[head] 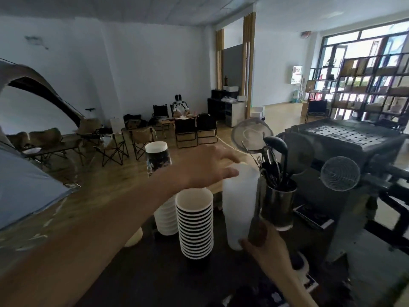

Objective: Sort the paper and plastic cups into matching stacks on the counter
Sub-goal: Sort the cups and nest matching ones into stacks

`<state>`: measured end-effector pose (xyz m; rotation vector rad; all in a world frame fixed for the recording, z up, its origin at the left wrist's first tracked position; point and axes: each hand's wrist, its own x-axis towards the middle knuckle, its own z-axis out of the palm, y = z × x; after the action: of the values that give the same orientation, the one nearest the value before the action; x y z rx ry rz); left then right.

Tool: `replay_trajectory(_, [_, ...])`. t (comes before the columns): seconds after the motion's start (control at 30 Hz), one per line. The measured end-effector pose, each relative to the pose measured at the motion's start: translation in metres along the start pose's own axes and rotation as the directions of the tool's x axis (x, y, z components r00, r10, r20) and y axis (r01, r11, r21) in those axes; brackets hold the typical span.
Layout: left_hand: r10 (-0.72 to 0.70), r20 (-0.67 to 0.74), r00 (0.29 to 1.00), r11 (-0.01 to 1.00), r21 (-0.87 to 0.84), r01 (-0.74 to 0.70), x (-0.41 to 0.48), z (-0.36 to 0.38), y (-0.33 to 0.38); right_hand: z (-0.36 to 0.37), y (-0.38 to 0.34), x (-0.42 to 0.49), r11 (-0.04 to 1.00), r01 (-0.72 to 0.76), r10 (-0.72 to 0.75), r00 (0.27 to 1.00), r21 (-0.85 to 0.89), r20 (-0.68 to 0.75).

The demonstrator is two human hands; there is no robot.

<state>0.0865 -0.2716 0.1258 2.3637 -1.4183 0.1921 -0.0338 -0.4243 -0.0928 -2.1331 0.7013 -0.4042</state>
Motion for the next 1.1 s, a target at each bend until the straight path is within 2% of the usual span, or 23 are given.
replay_trajectory(0.07, [0.010, 0.055, 0.998, 0.989, 0.148, -0.018, 0.017, 0.010, 0.001, 0.016, 0.006, 0.011, 0.996, 0.004, -0.007, 0.999, 0.084, 0.033])
replay_trajectory(0.13, [0.011, 0.052, 0.999, 0.976, 0.216, -0.022, 0.024, 0.017, -0.002, 0.025, 0.005, 0.018, 0.986, -0.020, 0.007, 0.997, 0.163, 0.079])
replay_trajectory(0.27, [-0.007, 0.050, 0.999, 0.998, 0.060, 0.004, 0.019, 0.018, -0.006, 0.033, 0.005, 0.021, 0.988, -0.007, -0.006, 0.996, 0.151, 0.085])
replay_trajectory(0.37, [-0.043, 0.074, 0.996, 0.999, -0.026, 0.045, 0.012, 0.006, -0.011, 0.019, -0.002, 0.017, 0.953, 0.082, -0.081, 0.997, 0.290, -0.016])
replay_trajectory(0.4, [-0.065, 0.040, 0.997, 0.997, -0.041, 0.066, 0.011, -0.002, -0.012, 0.010, -0.009, 0.016, 0.933, 0.125, -0.111, 0.992, 0.337, -0.059])
replay_trajectory(0.47, [-0.126, -0.117, 0.985, 0.991, -0.066, 0.119, 0.012, -0.018, -0.019, -0.013, -0.030, 0.016, 0.887, 0.223, -0.164, 0.971, 0.405, -0.175])
replay_trajectory(0.53, [-0.235, -0.301, 0.924, 0.962, -0.206, 0.177, 0.016, -0.036, -0.027, -0.040, -0.059, 0.016, 0.818, 0.324, -0.180, 0.929, 0.475, -0.323])
replay_trajectory(0.57, [-0.297, -0.348, 0.889, 0.928, -0.324, 0.183, 0.018, -0.042, -0.030, -0.055, -0.075, 0.016, 0.754, 0.378, -0.170, 0.902, 0.537, -0.397])
replay_trajectory(0.63, [-0.410, -0.341, 0.846, 0.825, -0.535, 0.184, 0.023, -0.047, -0.036, -0.085, -0.109, 0.015, 0.602, 0.518, -0.169, 0.827, 0.608, -0.537])
replay_trajectory(0.7, [-0.512, -0.218, 0.831, 0.667, -0.710, 0.225, 0.026, -0.044, -0.038, -0.109, -0.141, 0.017, 0.487, 0.626, -0.196, 0.758, 0.610, -0.622])
replay_trajectory(0.77, [-0.581, -0.038, 0.813, 0.432, -0.861, 0.269, 0.028, -0.037, -0.041, -0.126, -0.169, 0.028, 0.396, 0.655, -0.215, 0.747, 0.643, -0.629])
replay_trajectory(0.83, [-0.567, 0.128, 0.814, 0.226, -0.926, 0.303, 0.029, -0.031, -0.042, -0.134, -0.193, 0.048, 0.453, 0.663, -0.296, 0.742, 0.596, -0.601])
replay_trajectory(0.9, [-0.556, 0.245, 0.794, 0.078, -0.936, 0.343, 0.029, -0.027, -0.043, -0.133, -0.214, 0.075, 0.545, 0.628, -0.417, 0.778, 0.555, -0.470])
replay_trajectory(1.0, [-0.590, 0.298, 0.751, -0.016, -0.933, 0.359, 0.031, -0.020, -0.048, -0.117, -0.234, 0.110, 0.671, 0.525, -0.530, 0.834, 0.524, -0.156])
replay_trajectory(1.1, [-0.649, 0.294, 0.702, -0.025, -0.930, 0.367, 0.031, -0.013, -0.055, -0.096, -0.234, 0.133, 0.716, 0.486, -0.548, 0.836, 0.500, -0.028])
